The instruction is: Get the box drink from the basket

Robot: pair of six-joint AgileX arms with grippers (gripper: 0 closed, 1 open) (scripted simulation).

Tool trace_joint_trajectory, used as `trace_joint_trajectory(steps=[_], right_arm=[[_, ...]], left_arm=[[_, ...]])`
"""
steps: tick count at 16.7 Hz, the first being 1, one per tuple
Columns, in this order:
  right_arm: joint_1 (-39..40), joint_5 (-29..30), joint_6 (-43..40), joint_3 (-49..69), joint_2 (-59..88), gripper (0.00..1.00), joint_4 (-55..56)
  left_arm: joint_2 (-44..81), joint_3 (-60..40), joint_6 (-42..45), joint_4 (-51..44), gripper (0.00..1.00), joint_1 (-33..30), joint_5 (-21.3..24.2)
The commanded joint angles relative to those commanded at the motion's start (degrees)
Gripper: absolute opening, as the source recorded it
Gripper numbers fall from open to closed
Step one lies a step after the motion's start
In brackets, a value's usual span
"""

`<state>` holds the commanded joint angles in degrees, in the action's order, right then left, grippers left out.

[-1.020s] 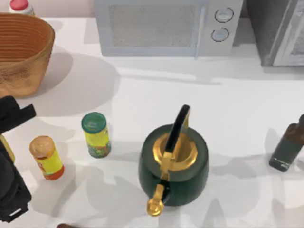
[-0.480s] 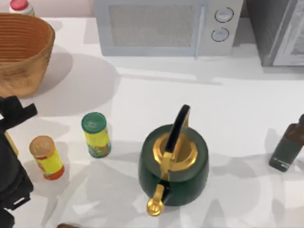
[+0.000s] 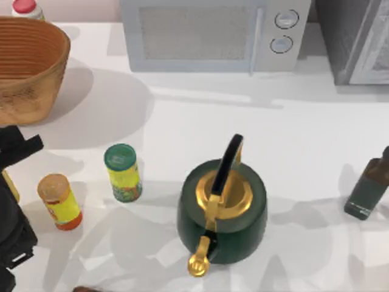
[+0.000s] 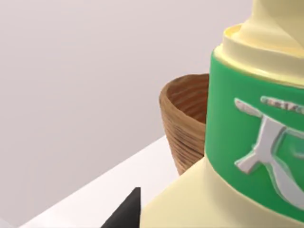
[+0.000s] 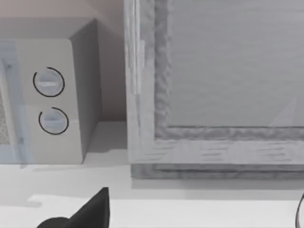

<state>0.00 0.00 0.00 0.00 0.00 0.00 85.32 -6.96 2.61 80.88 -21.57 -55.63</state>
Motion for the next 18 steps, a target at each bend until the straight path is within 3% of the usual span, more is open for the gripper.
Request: trace_joint_trajectory(steps=[12, 18], right_arm=[[0.0, 0.0, 0.0, 0.0, 0.0, 1.0, 0.0], [0.0, 0.0, 0.0, 0.0, 0.0, 1.0, 0.0]], left_arm=[[0.0, 0.0, 0.0, 0.0, 0.98, 0.0, 0.0], [0.0, 0.0, 0.0, 0.0, 1.0, 0.0, 0.0]])
